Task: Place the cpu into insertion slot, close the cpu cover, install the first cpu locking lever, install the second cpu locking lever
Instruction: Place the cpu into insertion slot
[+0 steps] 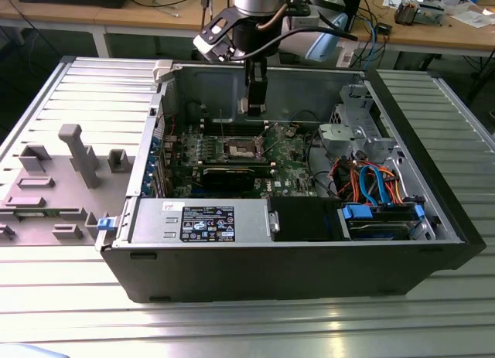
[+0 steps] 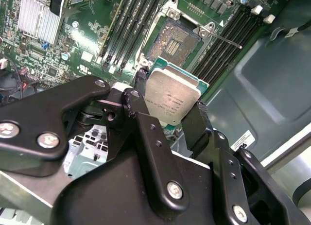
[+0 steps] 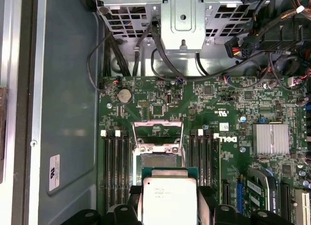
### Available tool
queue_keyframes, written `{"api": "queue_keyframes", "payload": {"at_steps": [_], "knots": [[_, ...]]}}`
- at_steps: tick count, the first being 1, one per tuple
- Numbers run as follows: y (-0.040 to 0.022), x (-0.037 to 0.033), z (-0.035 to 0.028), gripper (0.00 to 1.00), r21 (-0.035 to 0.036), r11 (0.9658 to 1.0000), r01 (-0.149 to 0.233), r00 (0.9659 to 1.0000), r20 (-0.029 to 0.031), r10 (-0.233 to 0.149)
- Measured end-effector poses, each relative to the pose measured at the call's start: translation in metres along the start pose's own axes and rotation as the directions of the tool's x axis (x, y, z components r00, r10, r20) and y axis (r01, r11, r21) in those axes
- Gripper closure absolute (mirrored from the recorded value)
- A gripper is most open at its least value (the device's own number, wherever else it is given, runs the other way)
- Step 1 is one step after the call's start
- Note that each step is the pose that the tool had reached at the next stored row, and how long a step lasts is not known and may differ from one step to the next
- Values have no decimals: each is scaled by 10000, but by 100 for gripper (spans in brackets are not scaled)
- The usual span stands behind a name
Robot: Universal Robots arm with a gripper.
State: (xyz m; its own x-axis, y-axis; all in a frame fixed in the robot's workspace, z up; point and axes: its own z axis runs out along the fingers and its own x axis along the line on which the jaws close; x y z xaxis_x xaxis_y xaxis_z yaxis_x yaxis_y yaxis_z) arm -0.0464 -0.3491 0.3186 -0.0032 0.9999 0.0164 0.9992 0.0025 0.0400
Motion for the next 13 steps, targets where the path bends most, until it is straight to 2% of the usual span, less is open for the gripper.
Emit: {"api": "queue_keyframes", "payload": {"at_steps": [3, 6, 8, 13], "knots": [[-7, -1, 67, 46, -1, 10000, 16, 10000, 0, -16], [-17, -2, 116, 46, 3, 9997, 238, 9997, -9, -238], [-20, 6, 161, 46, 4, 9993, 374, 9993, -48, -374], [-27, 8, 216, 46, 0, 9992, 396, 9991, -146, -396]]}}
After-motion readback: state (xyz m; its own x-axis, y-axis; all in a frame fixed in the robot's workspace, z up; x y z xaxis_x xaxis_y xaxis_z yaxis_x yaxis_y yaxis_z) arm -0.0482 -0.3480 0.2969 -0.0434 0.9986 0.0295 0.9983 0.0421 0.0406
